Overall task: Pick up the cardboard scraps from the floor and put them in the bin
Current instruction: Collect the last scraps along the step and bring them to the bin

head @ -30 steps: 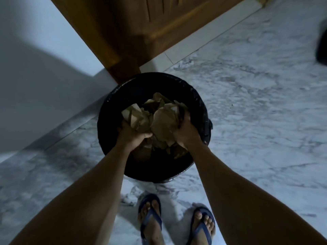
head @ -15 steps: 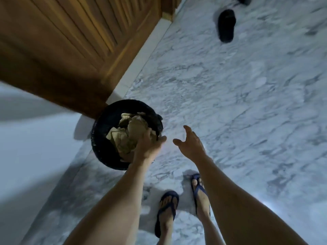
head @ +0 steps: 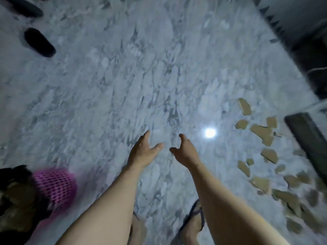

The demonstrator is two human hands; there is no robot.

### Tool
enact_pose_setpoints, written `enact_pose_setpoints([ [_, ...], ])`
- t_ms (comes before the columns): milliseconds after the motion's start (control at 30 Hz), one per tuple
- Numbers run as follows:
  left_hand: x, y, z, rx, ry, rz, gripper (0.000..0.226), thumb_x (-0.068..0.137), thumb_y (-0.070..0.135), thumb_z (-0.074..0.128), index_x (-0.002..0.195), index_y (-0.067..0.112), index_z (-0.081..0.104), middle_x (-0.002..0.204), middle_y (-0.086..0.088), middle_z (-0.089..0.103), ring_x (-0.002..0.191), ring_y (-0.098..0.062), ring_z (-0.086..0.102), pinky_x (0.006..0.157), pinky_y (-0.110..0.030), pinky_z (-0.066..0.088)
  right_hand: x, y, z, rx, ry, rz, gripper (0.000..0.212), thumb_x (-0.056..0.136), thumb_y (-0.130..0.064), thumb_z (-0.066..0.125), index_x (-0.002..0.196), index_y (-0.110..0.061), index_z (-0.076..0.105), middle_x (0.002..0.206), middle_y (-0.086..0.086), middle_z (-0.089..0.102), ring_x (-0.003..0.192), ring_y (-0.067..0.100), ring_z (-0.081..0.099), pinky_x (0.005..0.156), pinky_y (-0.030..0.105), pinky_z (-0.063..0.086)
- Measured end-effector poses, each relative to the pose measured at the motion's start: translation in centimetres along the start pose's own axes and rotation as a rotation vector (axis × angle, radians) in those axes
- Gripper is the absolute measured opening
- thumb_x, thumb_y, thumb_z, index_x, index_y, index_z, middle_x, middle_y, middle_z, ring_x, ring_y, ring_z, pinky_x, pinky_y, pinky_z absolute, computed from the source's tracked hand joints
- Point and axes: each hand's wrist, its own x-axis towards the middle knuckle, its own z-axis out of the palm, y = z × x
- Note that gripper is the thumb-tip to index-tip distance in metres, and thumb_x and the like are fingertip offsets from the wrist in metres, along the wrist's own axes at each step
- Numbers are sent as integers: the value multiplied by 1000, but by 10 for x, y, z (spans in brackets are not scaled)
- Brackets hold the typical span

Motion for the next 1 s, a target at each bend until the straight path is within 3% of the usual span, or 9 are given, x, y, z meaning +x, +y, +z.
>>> enact_pose_setpoints([
  [267,-29,194,224,298,-408,179,90,90,59,63,161,30,17,164,2,29,146,-23,37,116,-41,36,-66,265,-169,334,213,416,66,96,-29,60,152,-14,28,152,11,40,132,31,49,98,39,45],
  [433,-45,273,349,449,-588,350,89,90,54,65,161,28,18,163,2,33,146,-21,36,113,-38,34,-84,386,-209,565,321,646,62,95,-29,57,150,-19,30,142,11,52,123,33,55,91,36,46],
  [700,24,321,455,834,-825,440,87,92,50,64,161,24,18,163,-3,33,146,-25,37,114,-37,34,-31,467,-204,915,341,889,73,92,-33,62,155,-19,27,148,11,47,129,33,50,99,39,47],
  [867,138,343,486,1030,-818,480,87,93,49,64,161,22,18,163,-6,33,146,-28,38,115,-41,35,65,486,-193,1129,380,977,63,95,-27,59,151,-16,33,146,11,48,131,33,49,97,36,43],
  [1000,215,352,514,1098,-771,533,80,96,41,63,160,17,22,161,-9,36,144,-29,40,112,-38,36,156,484,-162,1272,428,1040,35,88,-22,64,119,-7,57,110,8,65,107,29,63,79,34,50],
])
